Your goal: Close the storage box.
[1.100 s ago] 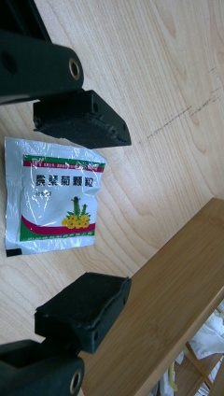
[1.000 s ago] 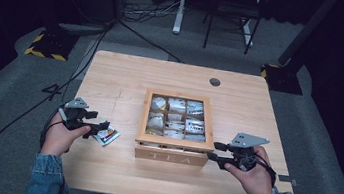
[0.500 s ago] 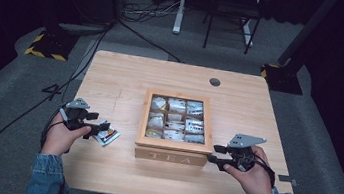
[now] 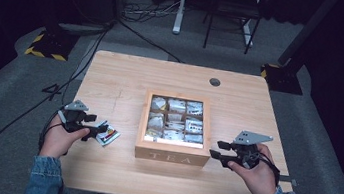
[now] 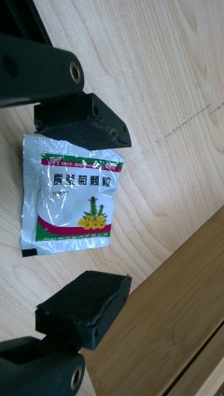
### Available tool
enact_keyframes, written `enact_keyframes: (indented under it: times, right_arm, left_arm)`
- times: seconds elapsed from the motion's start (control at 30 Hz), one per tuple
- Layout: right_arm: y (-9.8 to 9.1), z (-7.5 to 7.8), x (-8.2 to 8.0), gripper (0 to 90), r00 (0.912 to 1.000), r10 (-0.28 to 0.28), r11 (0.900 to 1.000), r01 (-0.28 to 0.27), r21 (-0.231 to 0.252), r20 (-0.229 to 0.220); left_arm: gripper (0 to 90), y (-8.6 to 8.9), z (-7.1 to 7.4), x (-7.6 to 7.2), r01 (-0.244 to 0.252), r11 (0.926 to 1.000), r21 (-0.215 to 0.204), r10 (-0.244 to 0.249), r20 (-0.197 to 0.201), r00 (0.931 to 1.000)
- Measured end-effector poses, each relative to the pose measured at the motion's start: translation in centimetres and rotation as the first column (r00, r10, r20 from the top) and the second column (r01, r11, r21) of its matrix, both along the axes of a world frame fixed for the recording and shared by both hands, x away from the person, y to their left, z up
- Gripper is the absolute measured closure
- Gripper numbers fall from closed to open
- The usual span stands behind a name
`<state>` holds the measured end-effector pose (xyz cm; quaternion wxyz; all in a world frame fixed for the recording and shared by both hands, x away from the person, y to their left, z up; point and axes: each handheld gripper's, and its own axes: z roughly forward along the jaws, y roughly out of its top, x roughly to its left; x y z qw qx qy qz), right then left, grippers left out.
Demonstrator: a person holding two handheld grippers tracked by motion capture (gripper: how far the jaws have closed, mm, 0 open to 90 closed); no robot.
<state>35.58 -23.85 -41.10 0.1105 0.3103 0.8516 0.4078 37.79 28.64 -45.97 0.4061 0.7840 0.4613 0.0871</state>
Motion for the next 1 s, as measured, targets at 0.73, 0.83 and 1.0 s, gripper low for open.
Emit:
enact_keyframes:
  times: [0.73,0.83,1.0]
  right_arm:
    - [-4.0,-0.3,3.5,38.8,0.9964,-0.057,0.9972,0.054,0.051,0.062]
    - [-5.2,-0.8,4.1,38.9,0.9949,-0.078,0.996,0.075,0.05,0.064]
    - [-7.1,-1.7,4.9,38.8,0.9877,-0.146,0.9882,0.143,0.055,0.055]
  left_arm:
    - [28.0,2.2,0.2,-2.3,-0.084,0.9962,0.021,0.083,0.038,0.9958]
    - [27.6,2.2,0.1,-2.2,-0.086,0.9959,0.029,0.085,0.039,0.9957]
    - [27.3,2.4,-0.1,-2.1,-0.098,0.9947,0.032,0.097,0.036,0.9946]
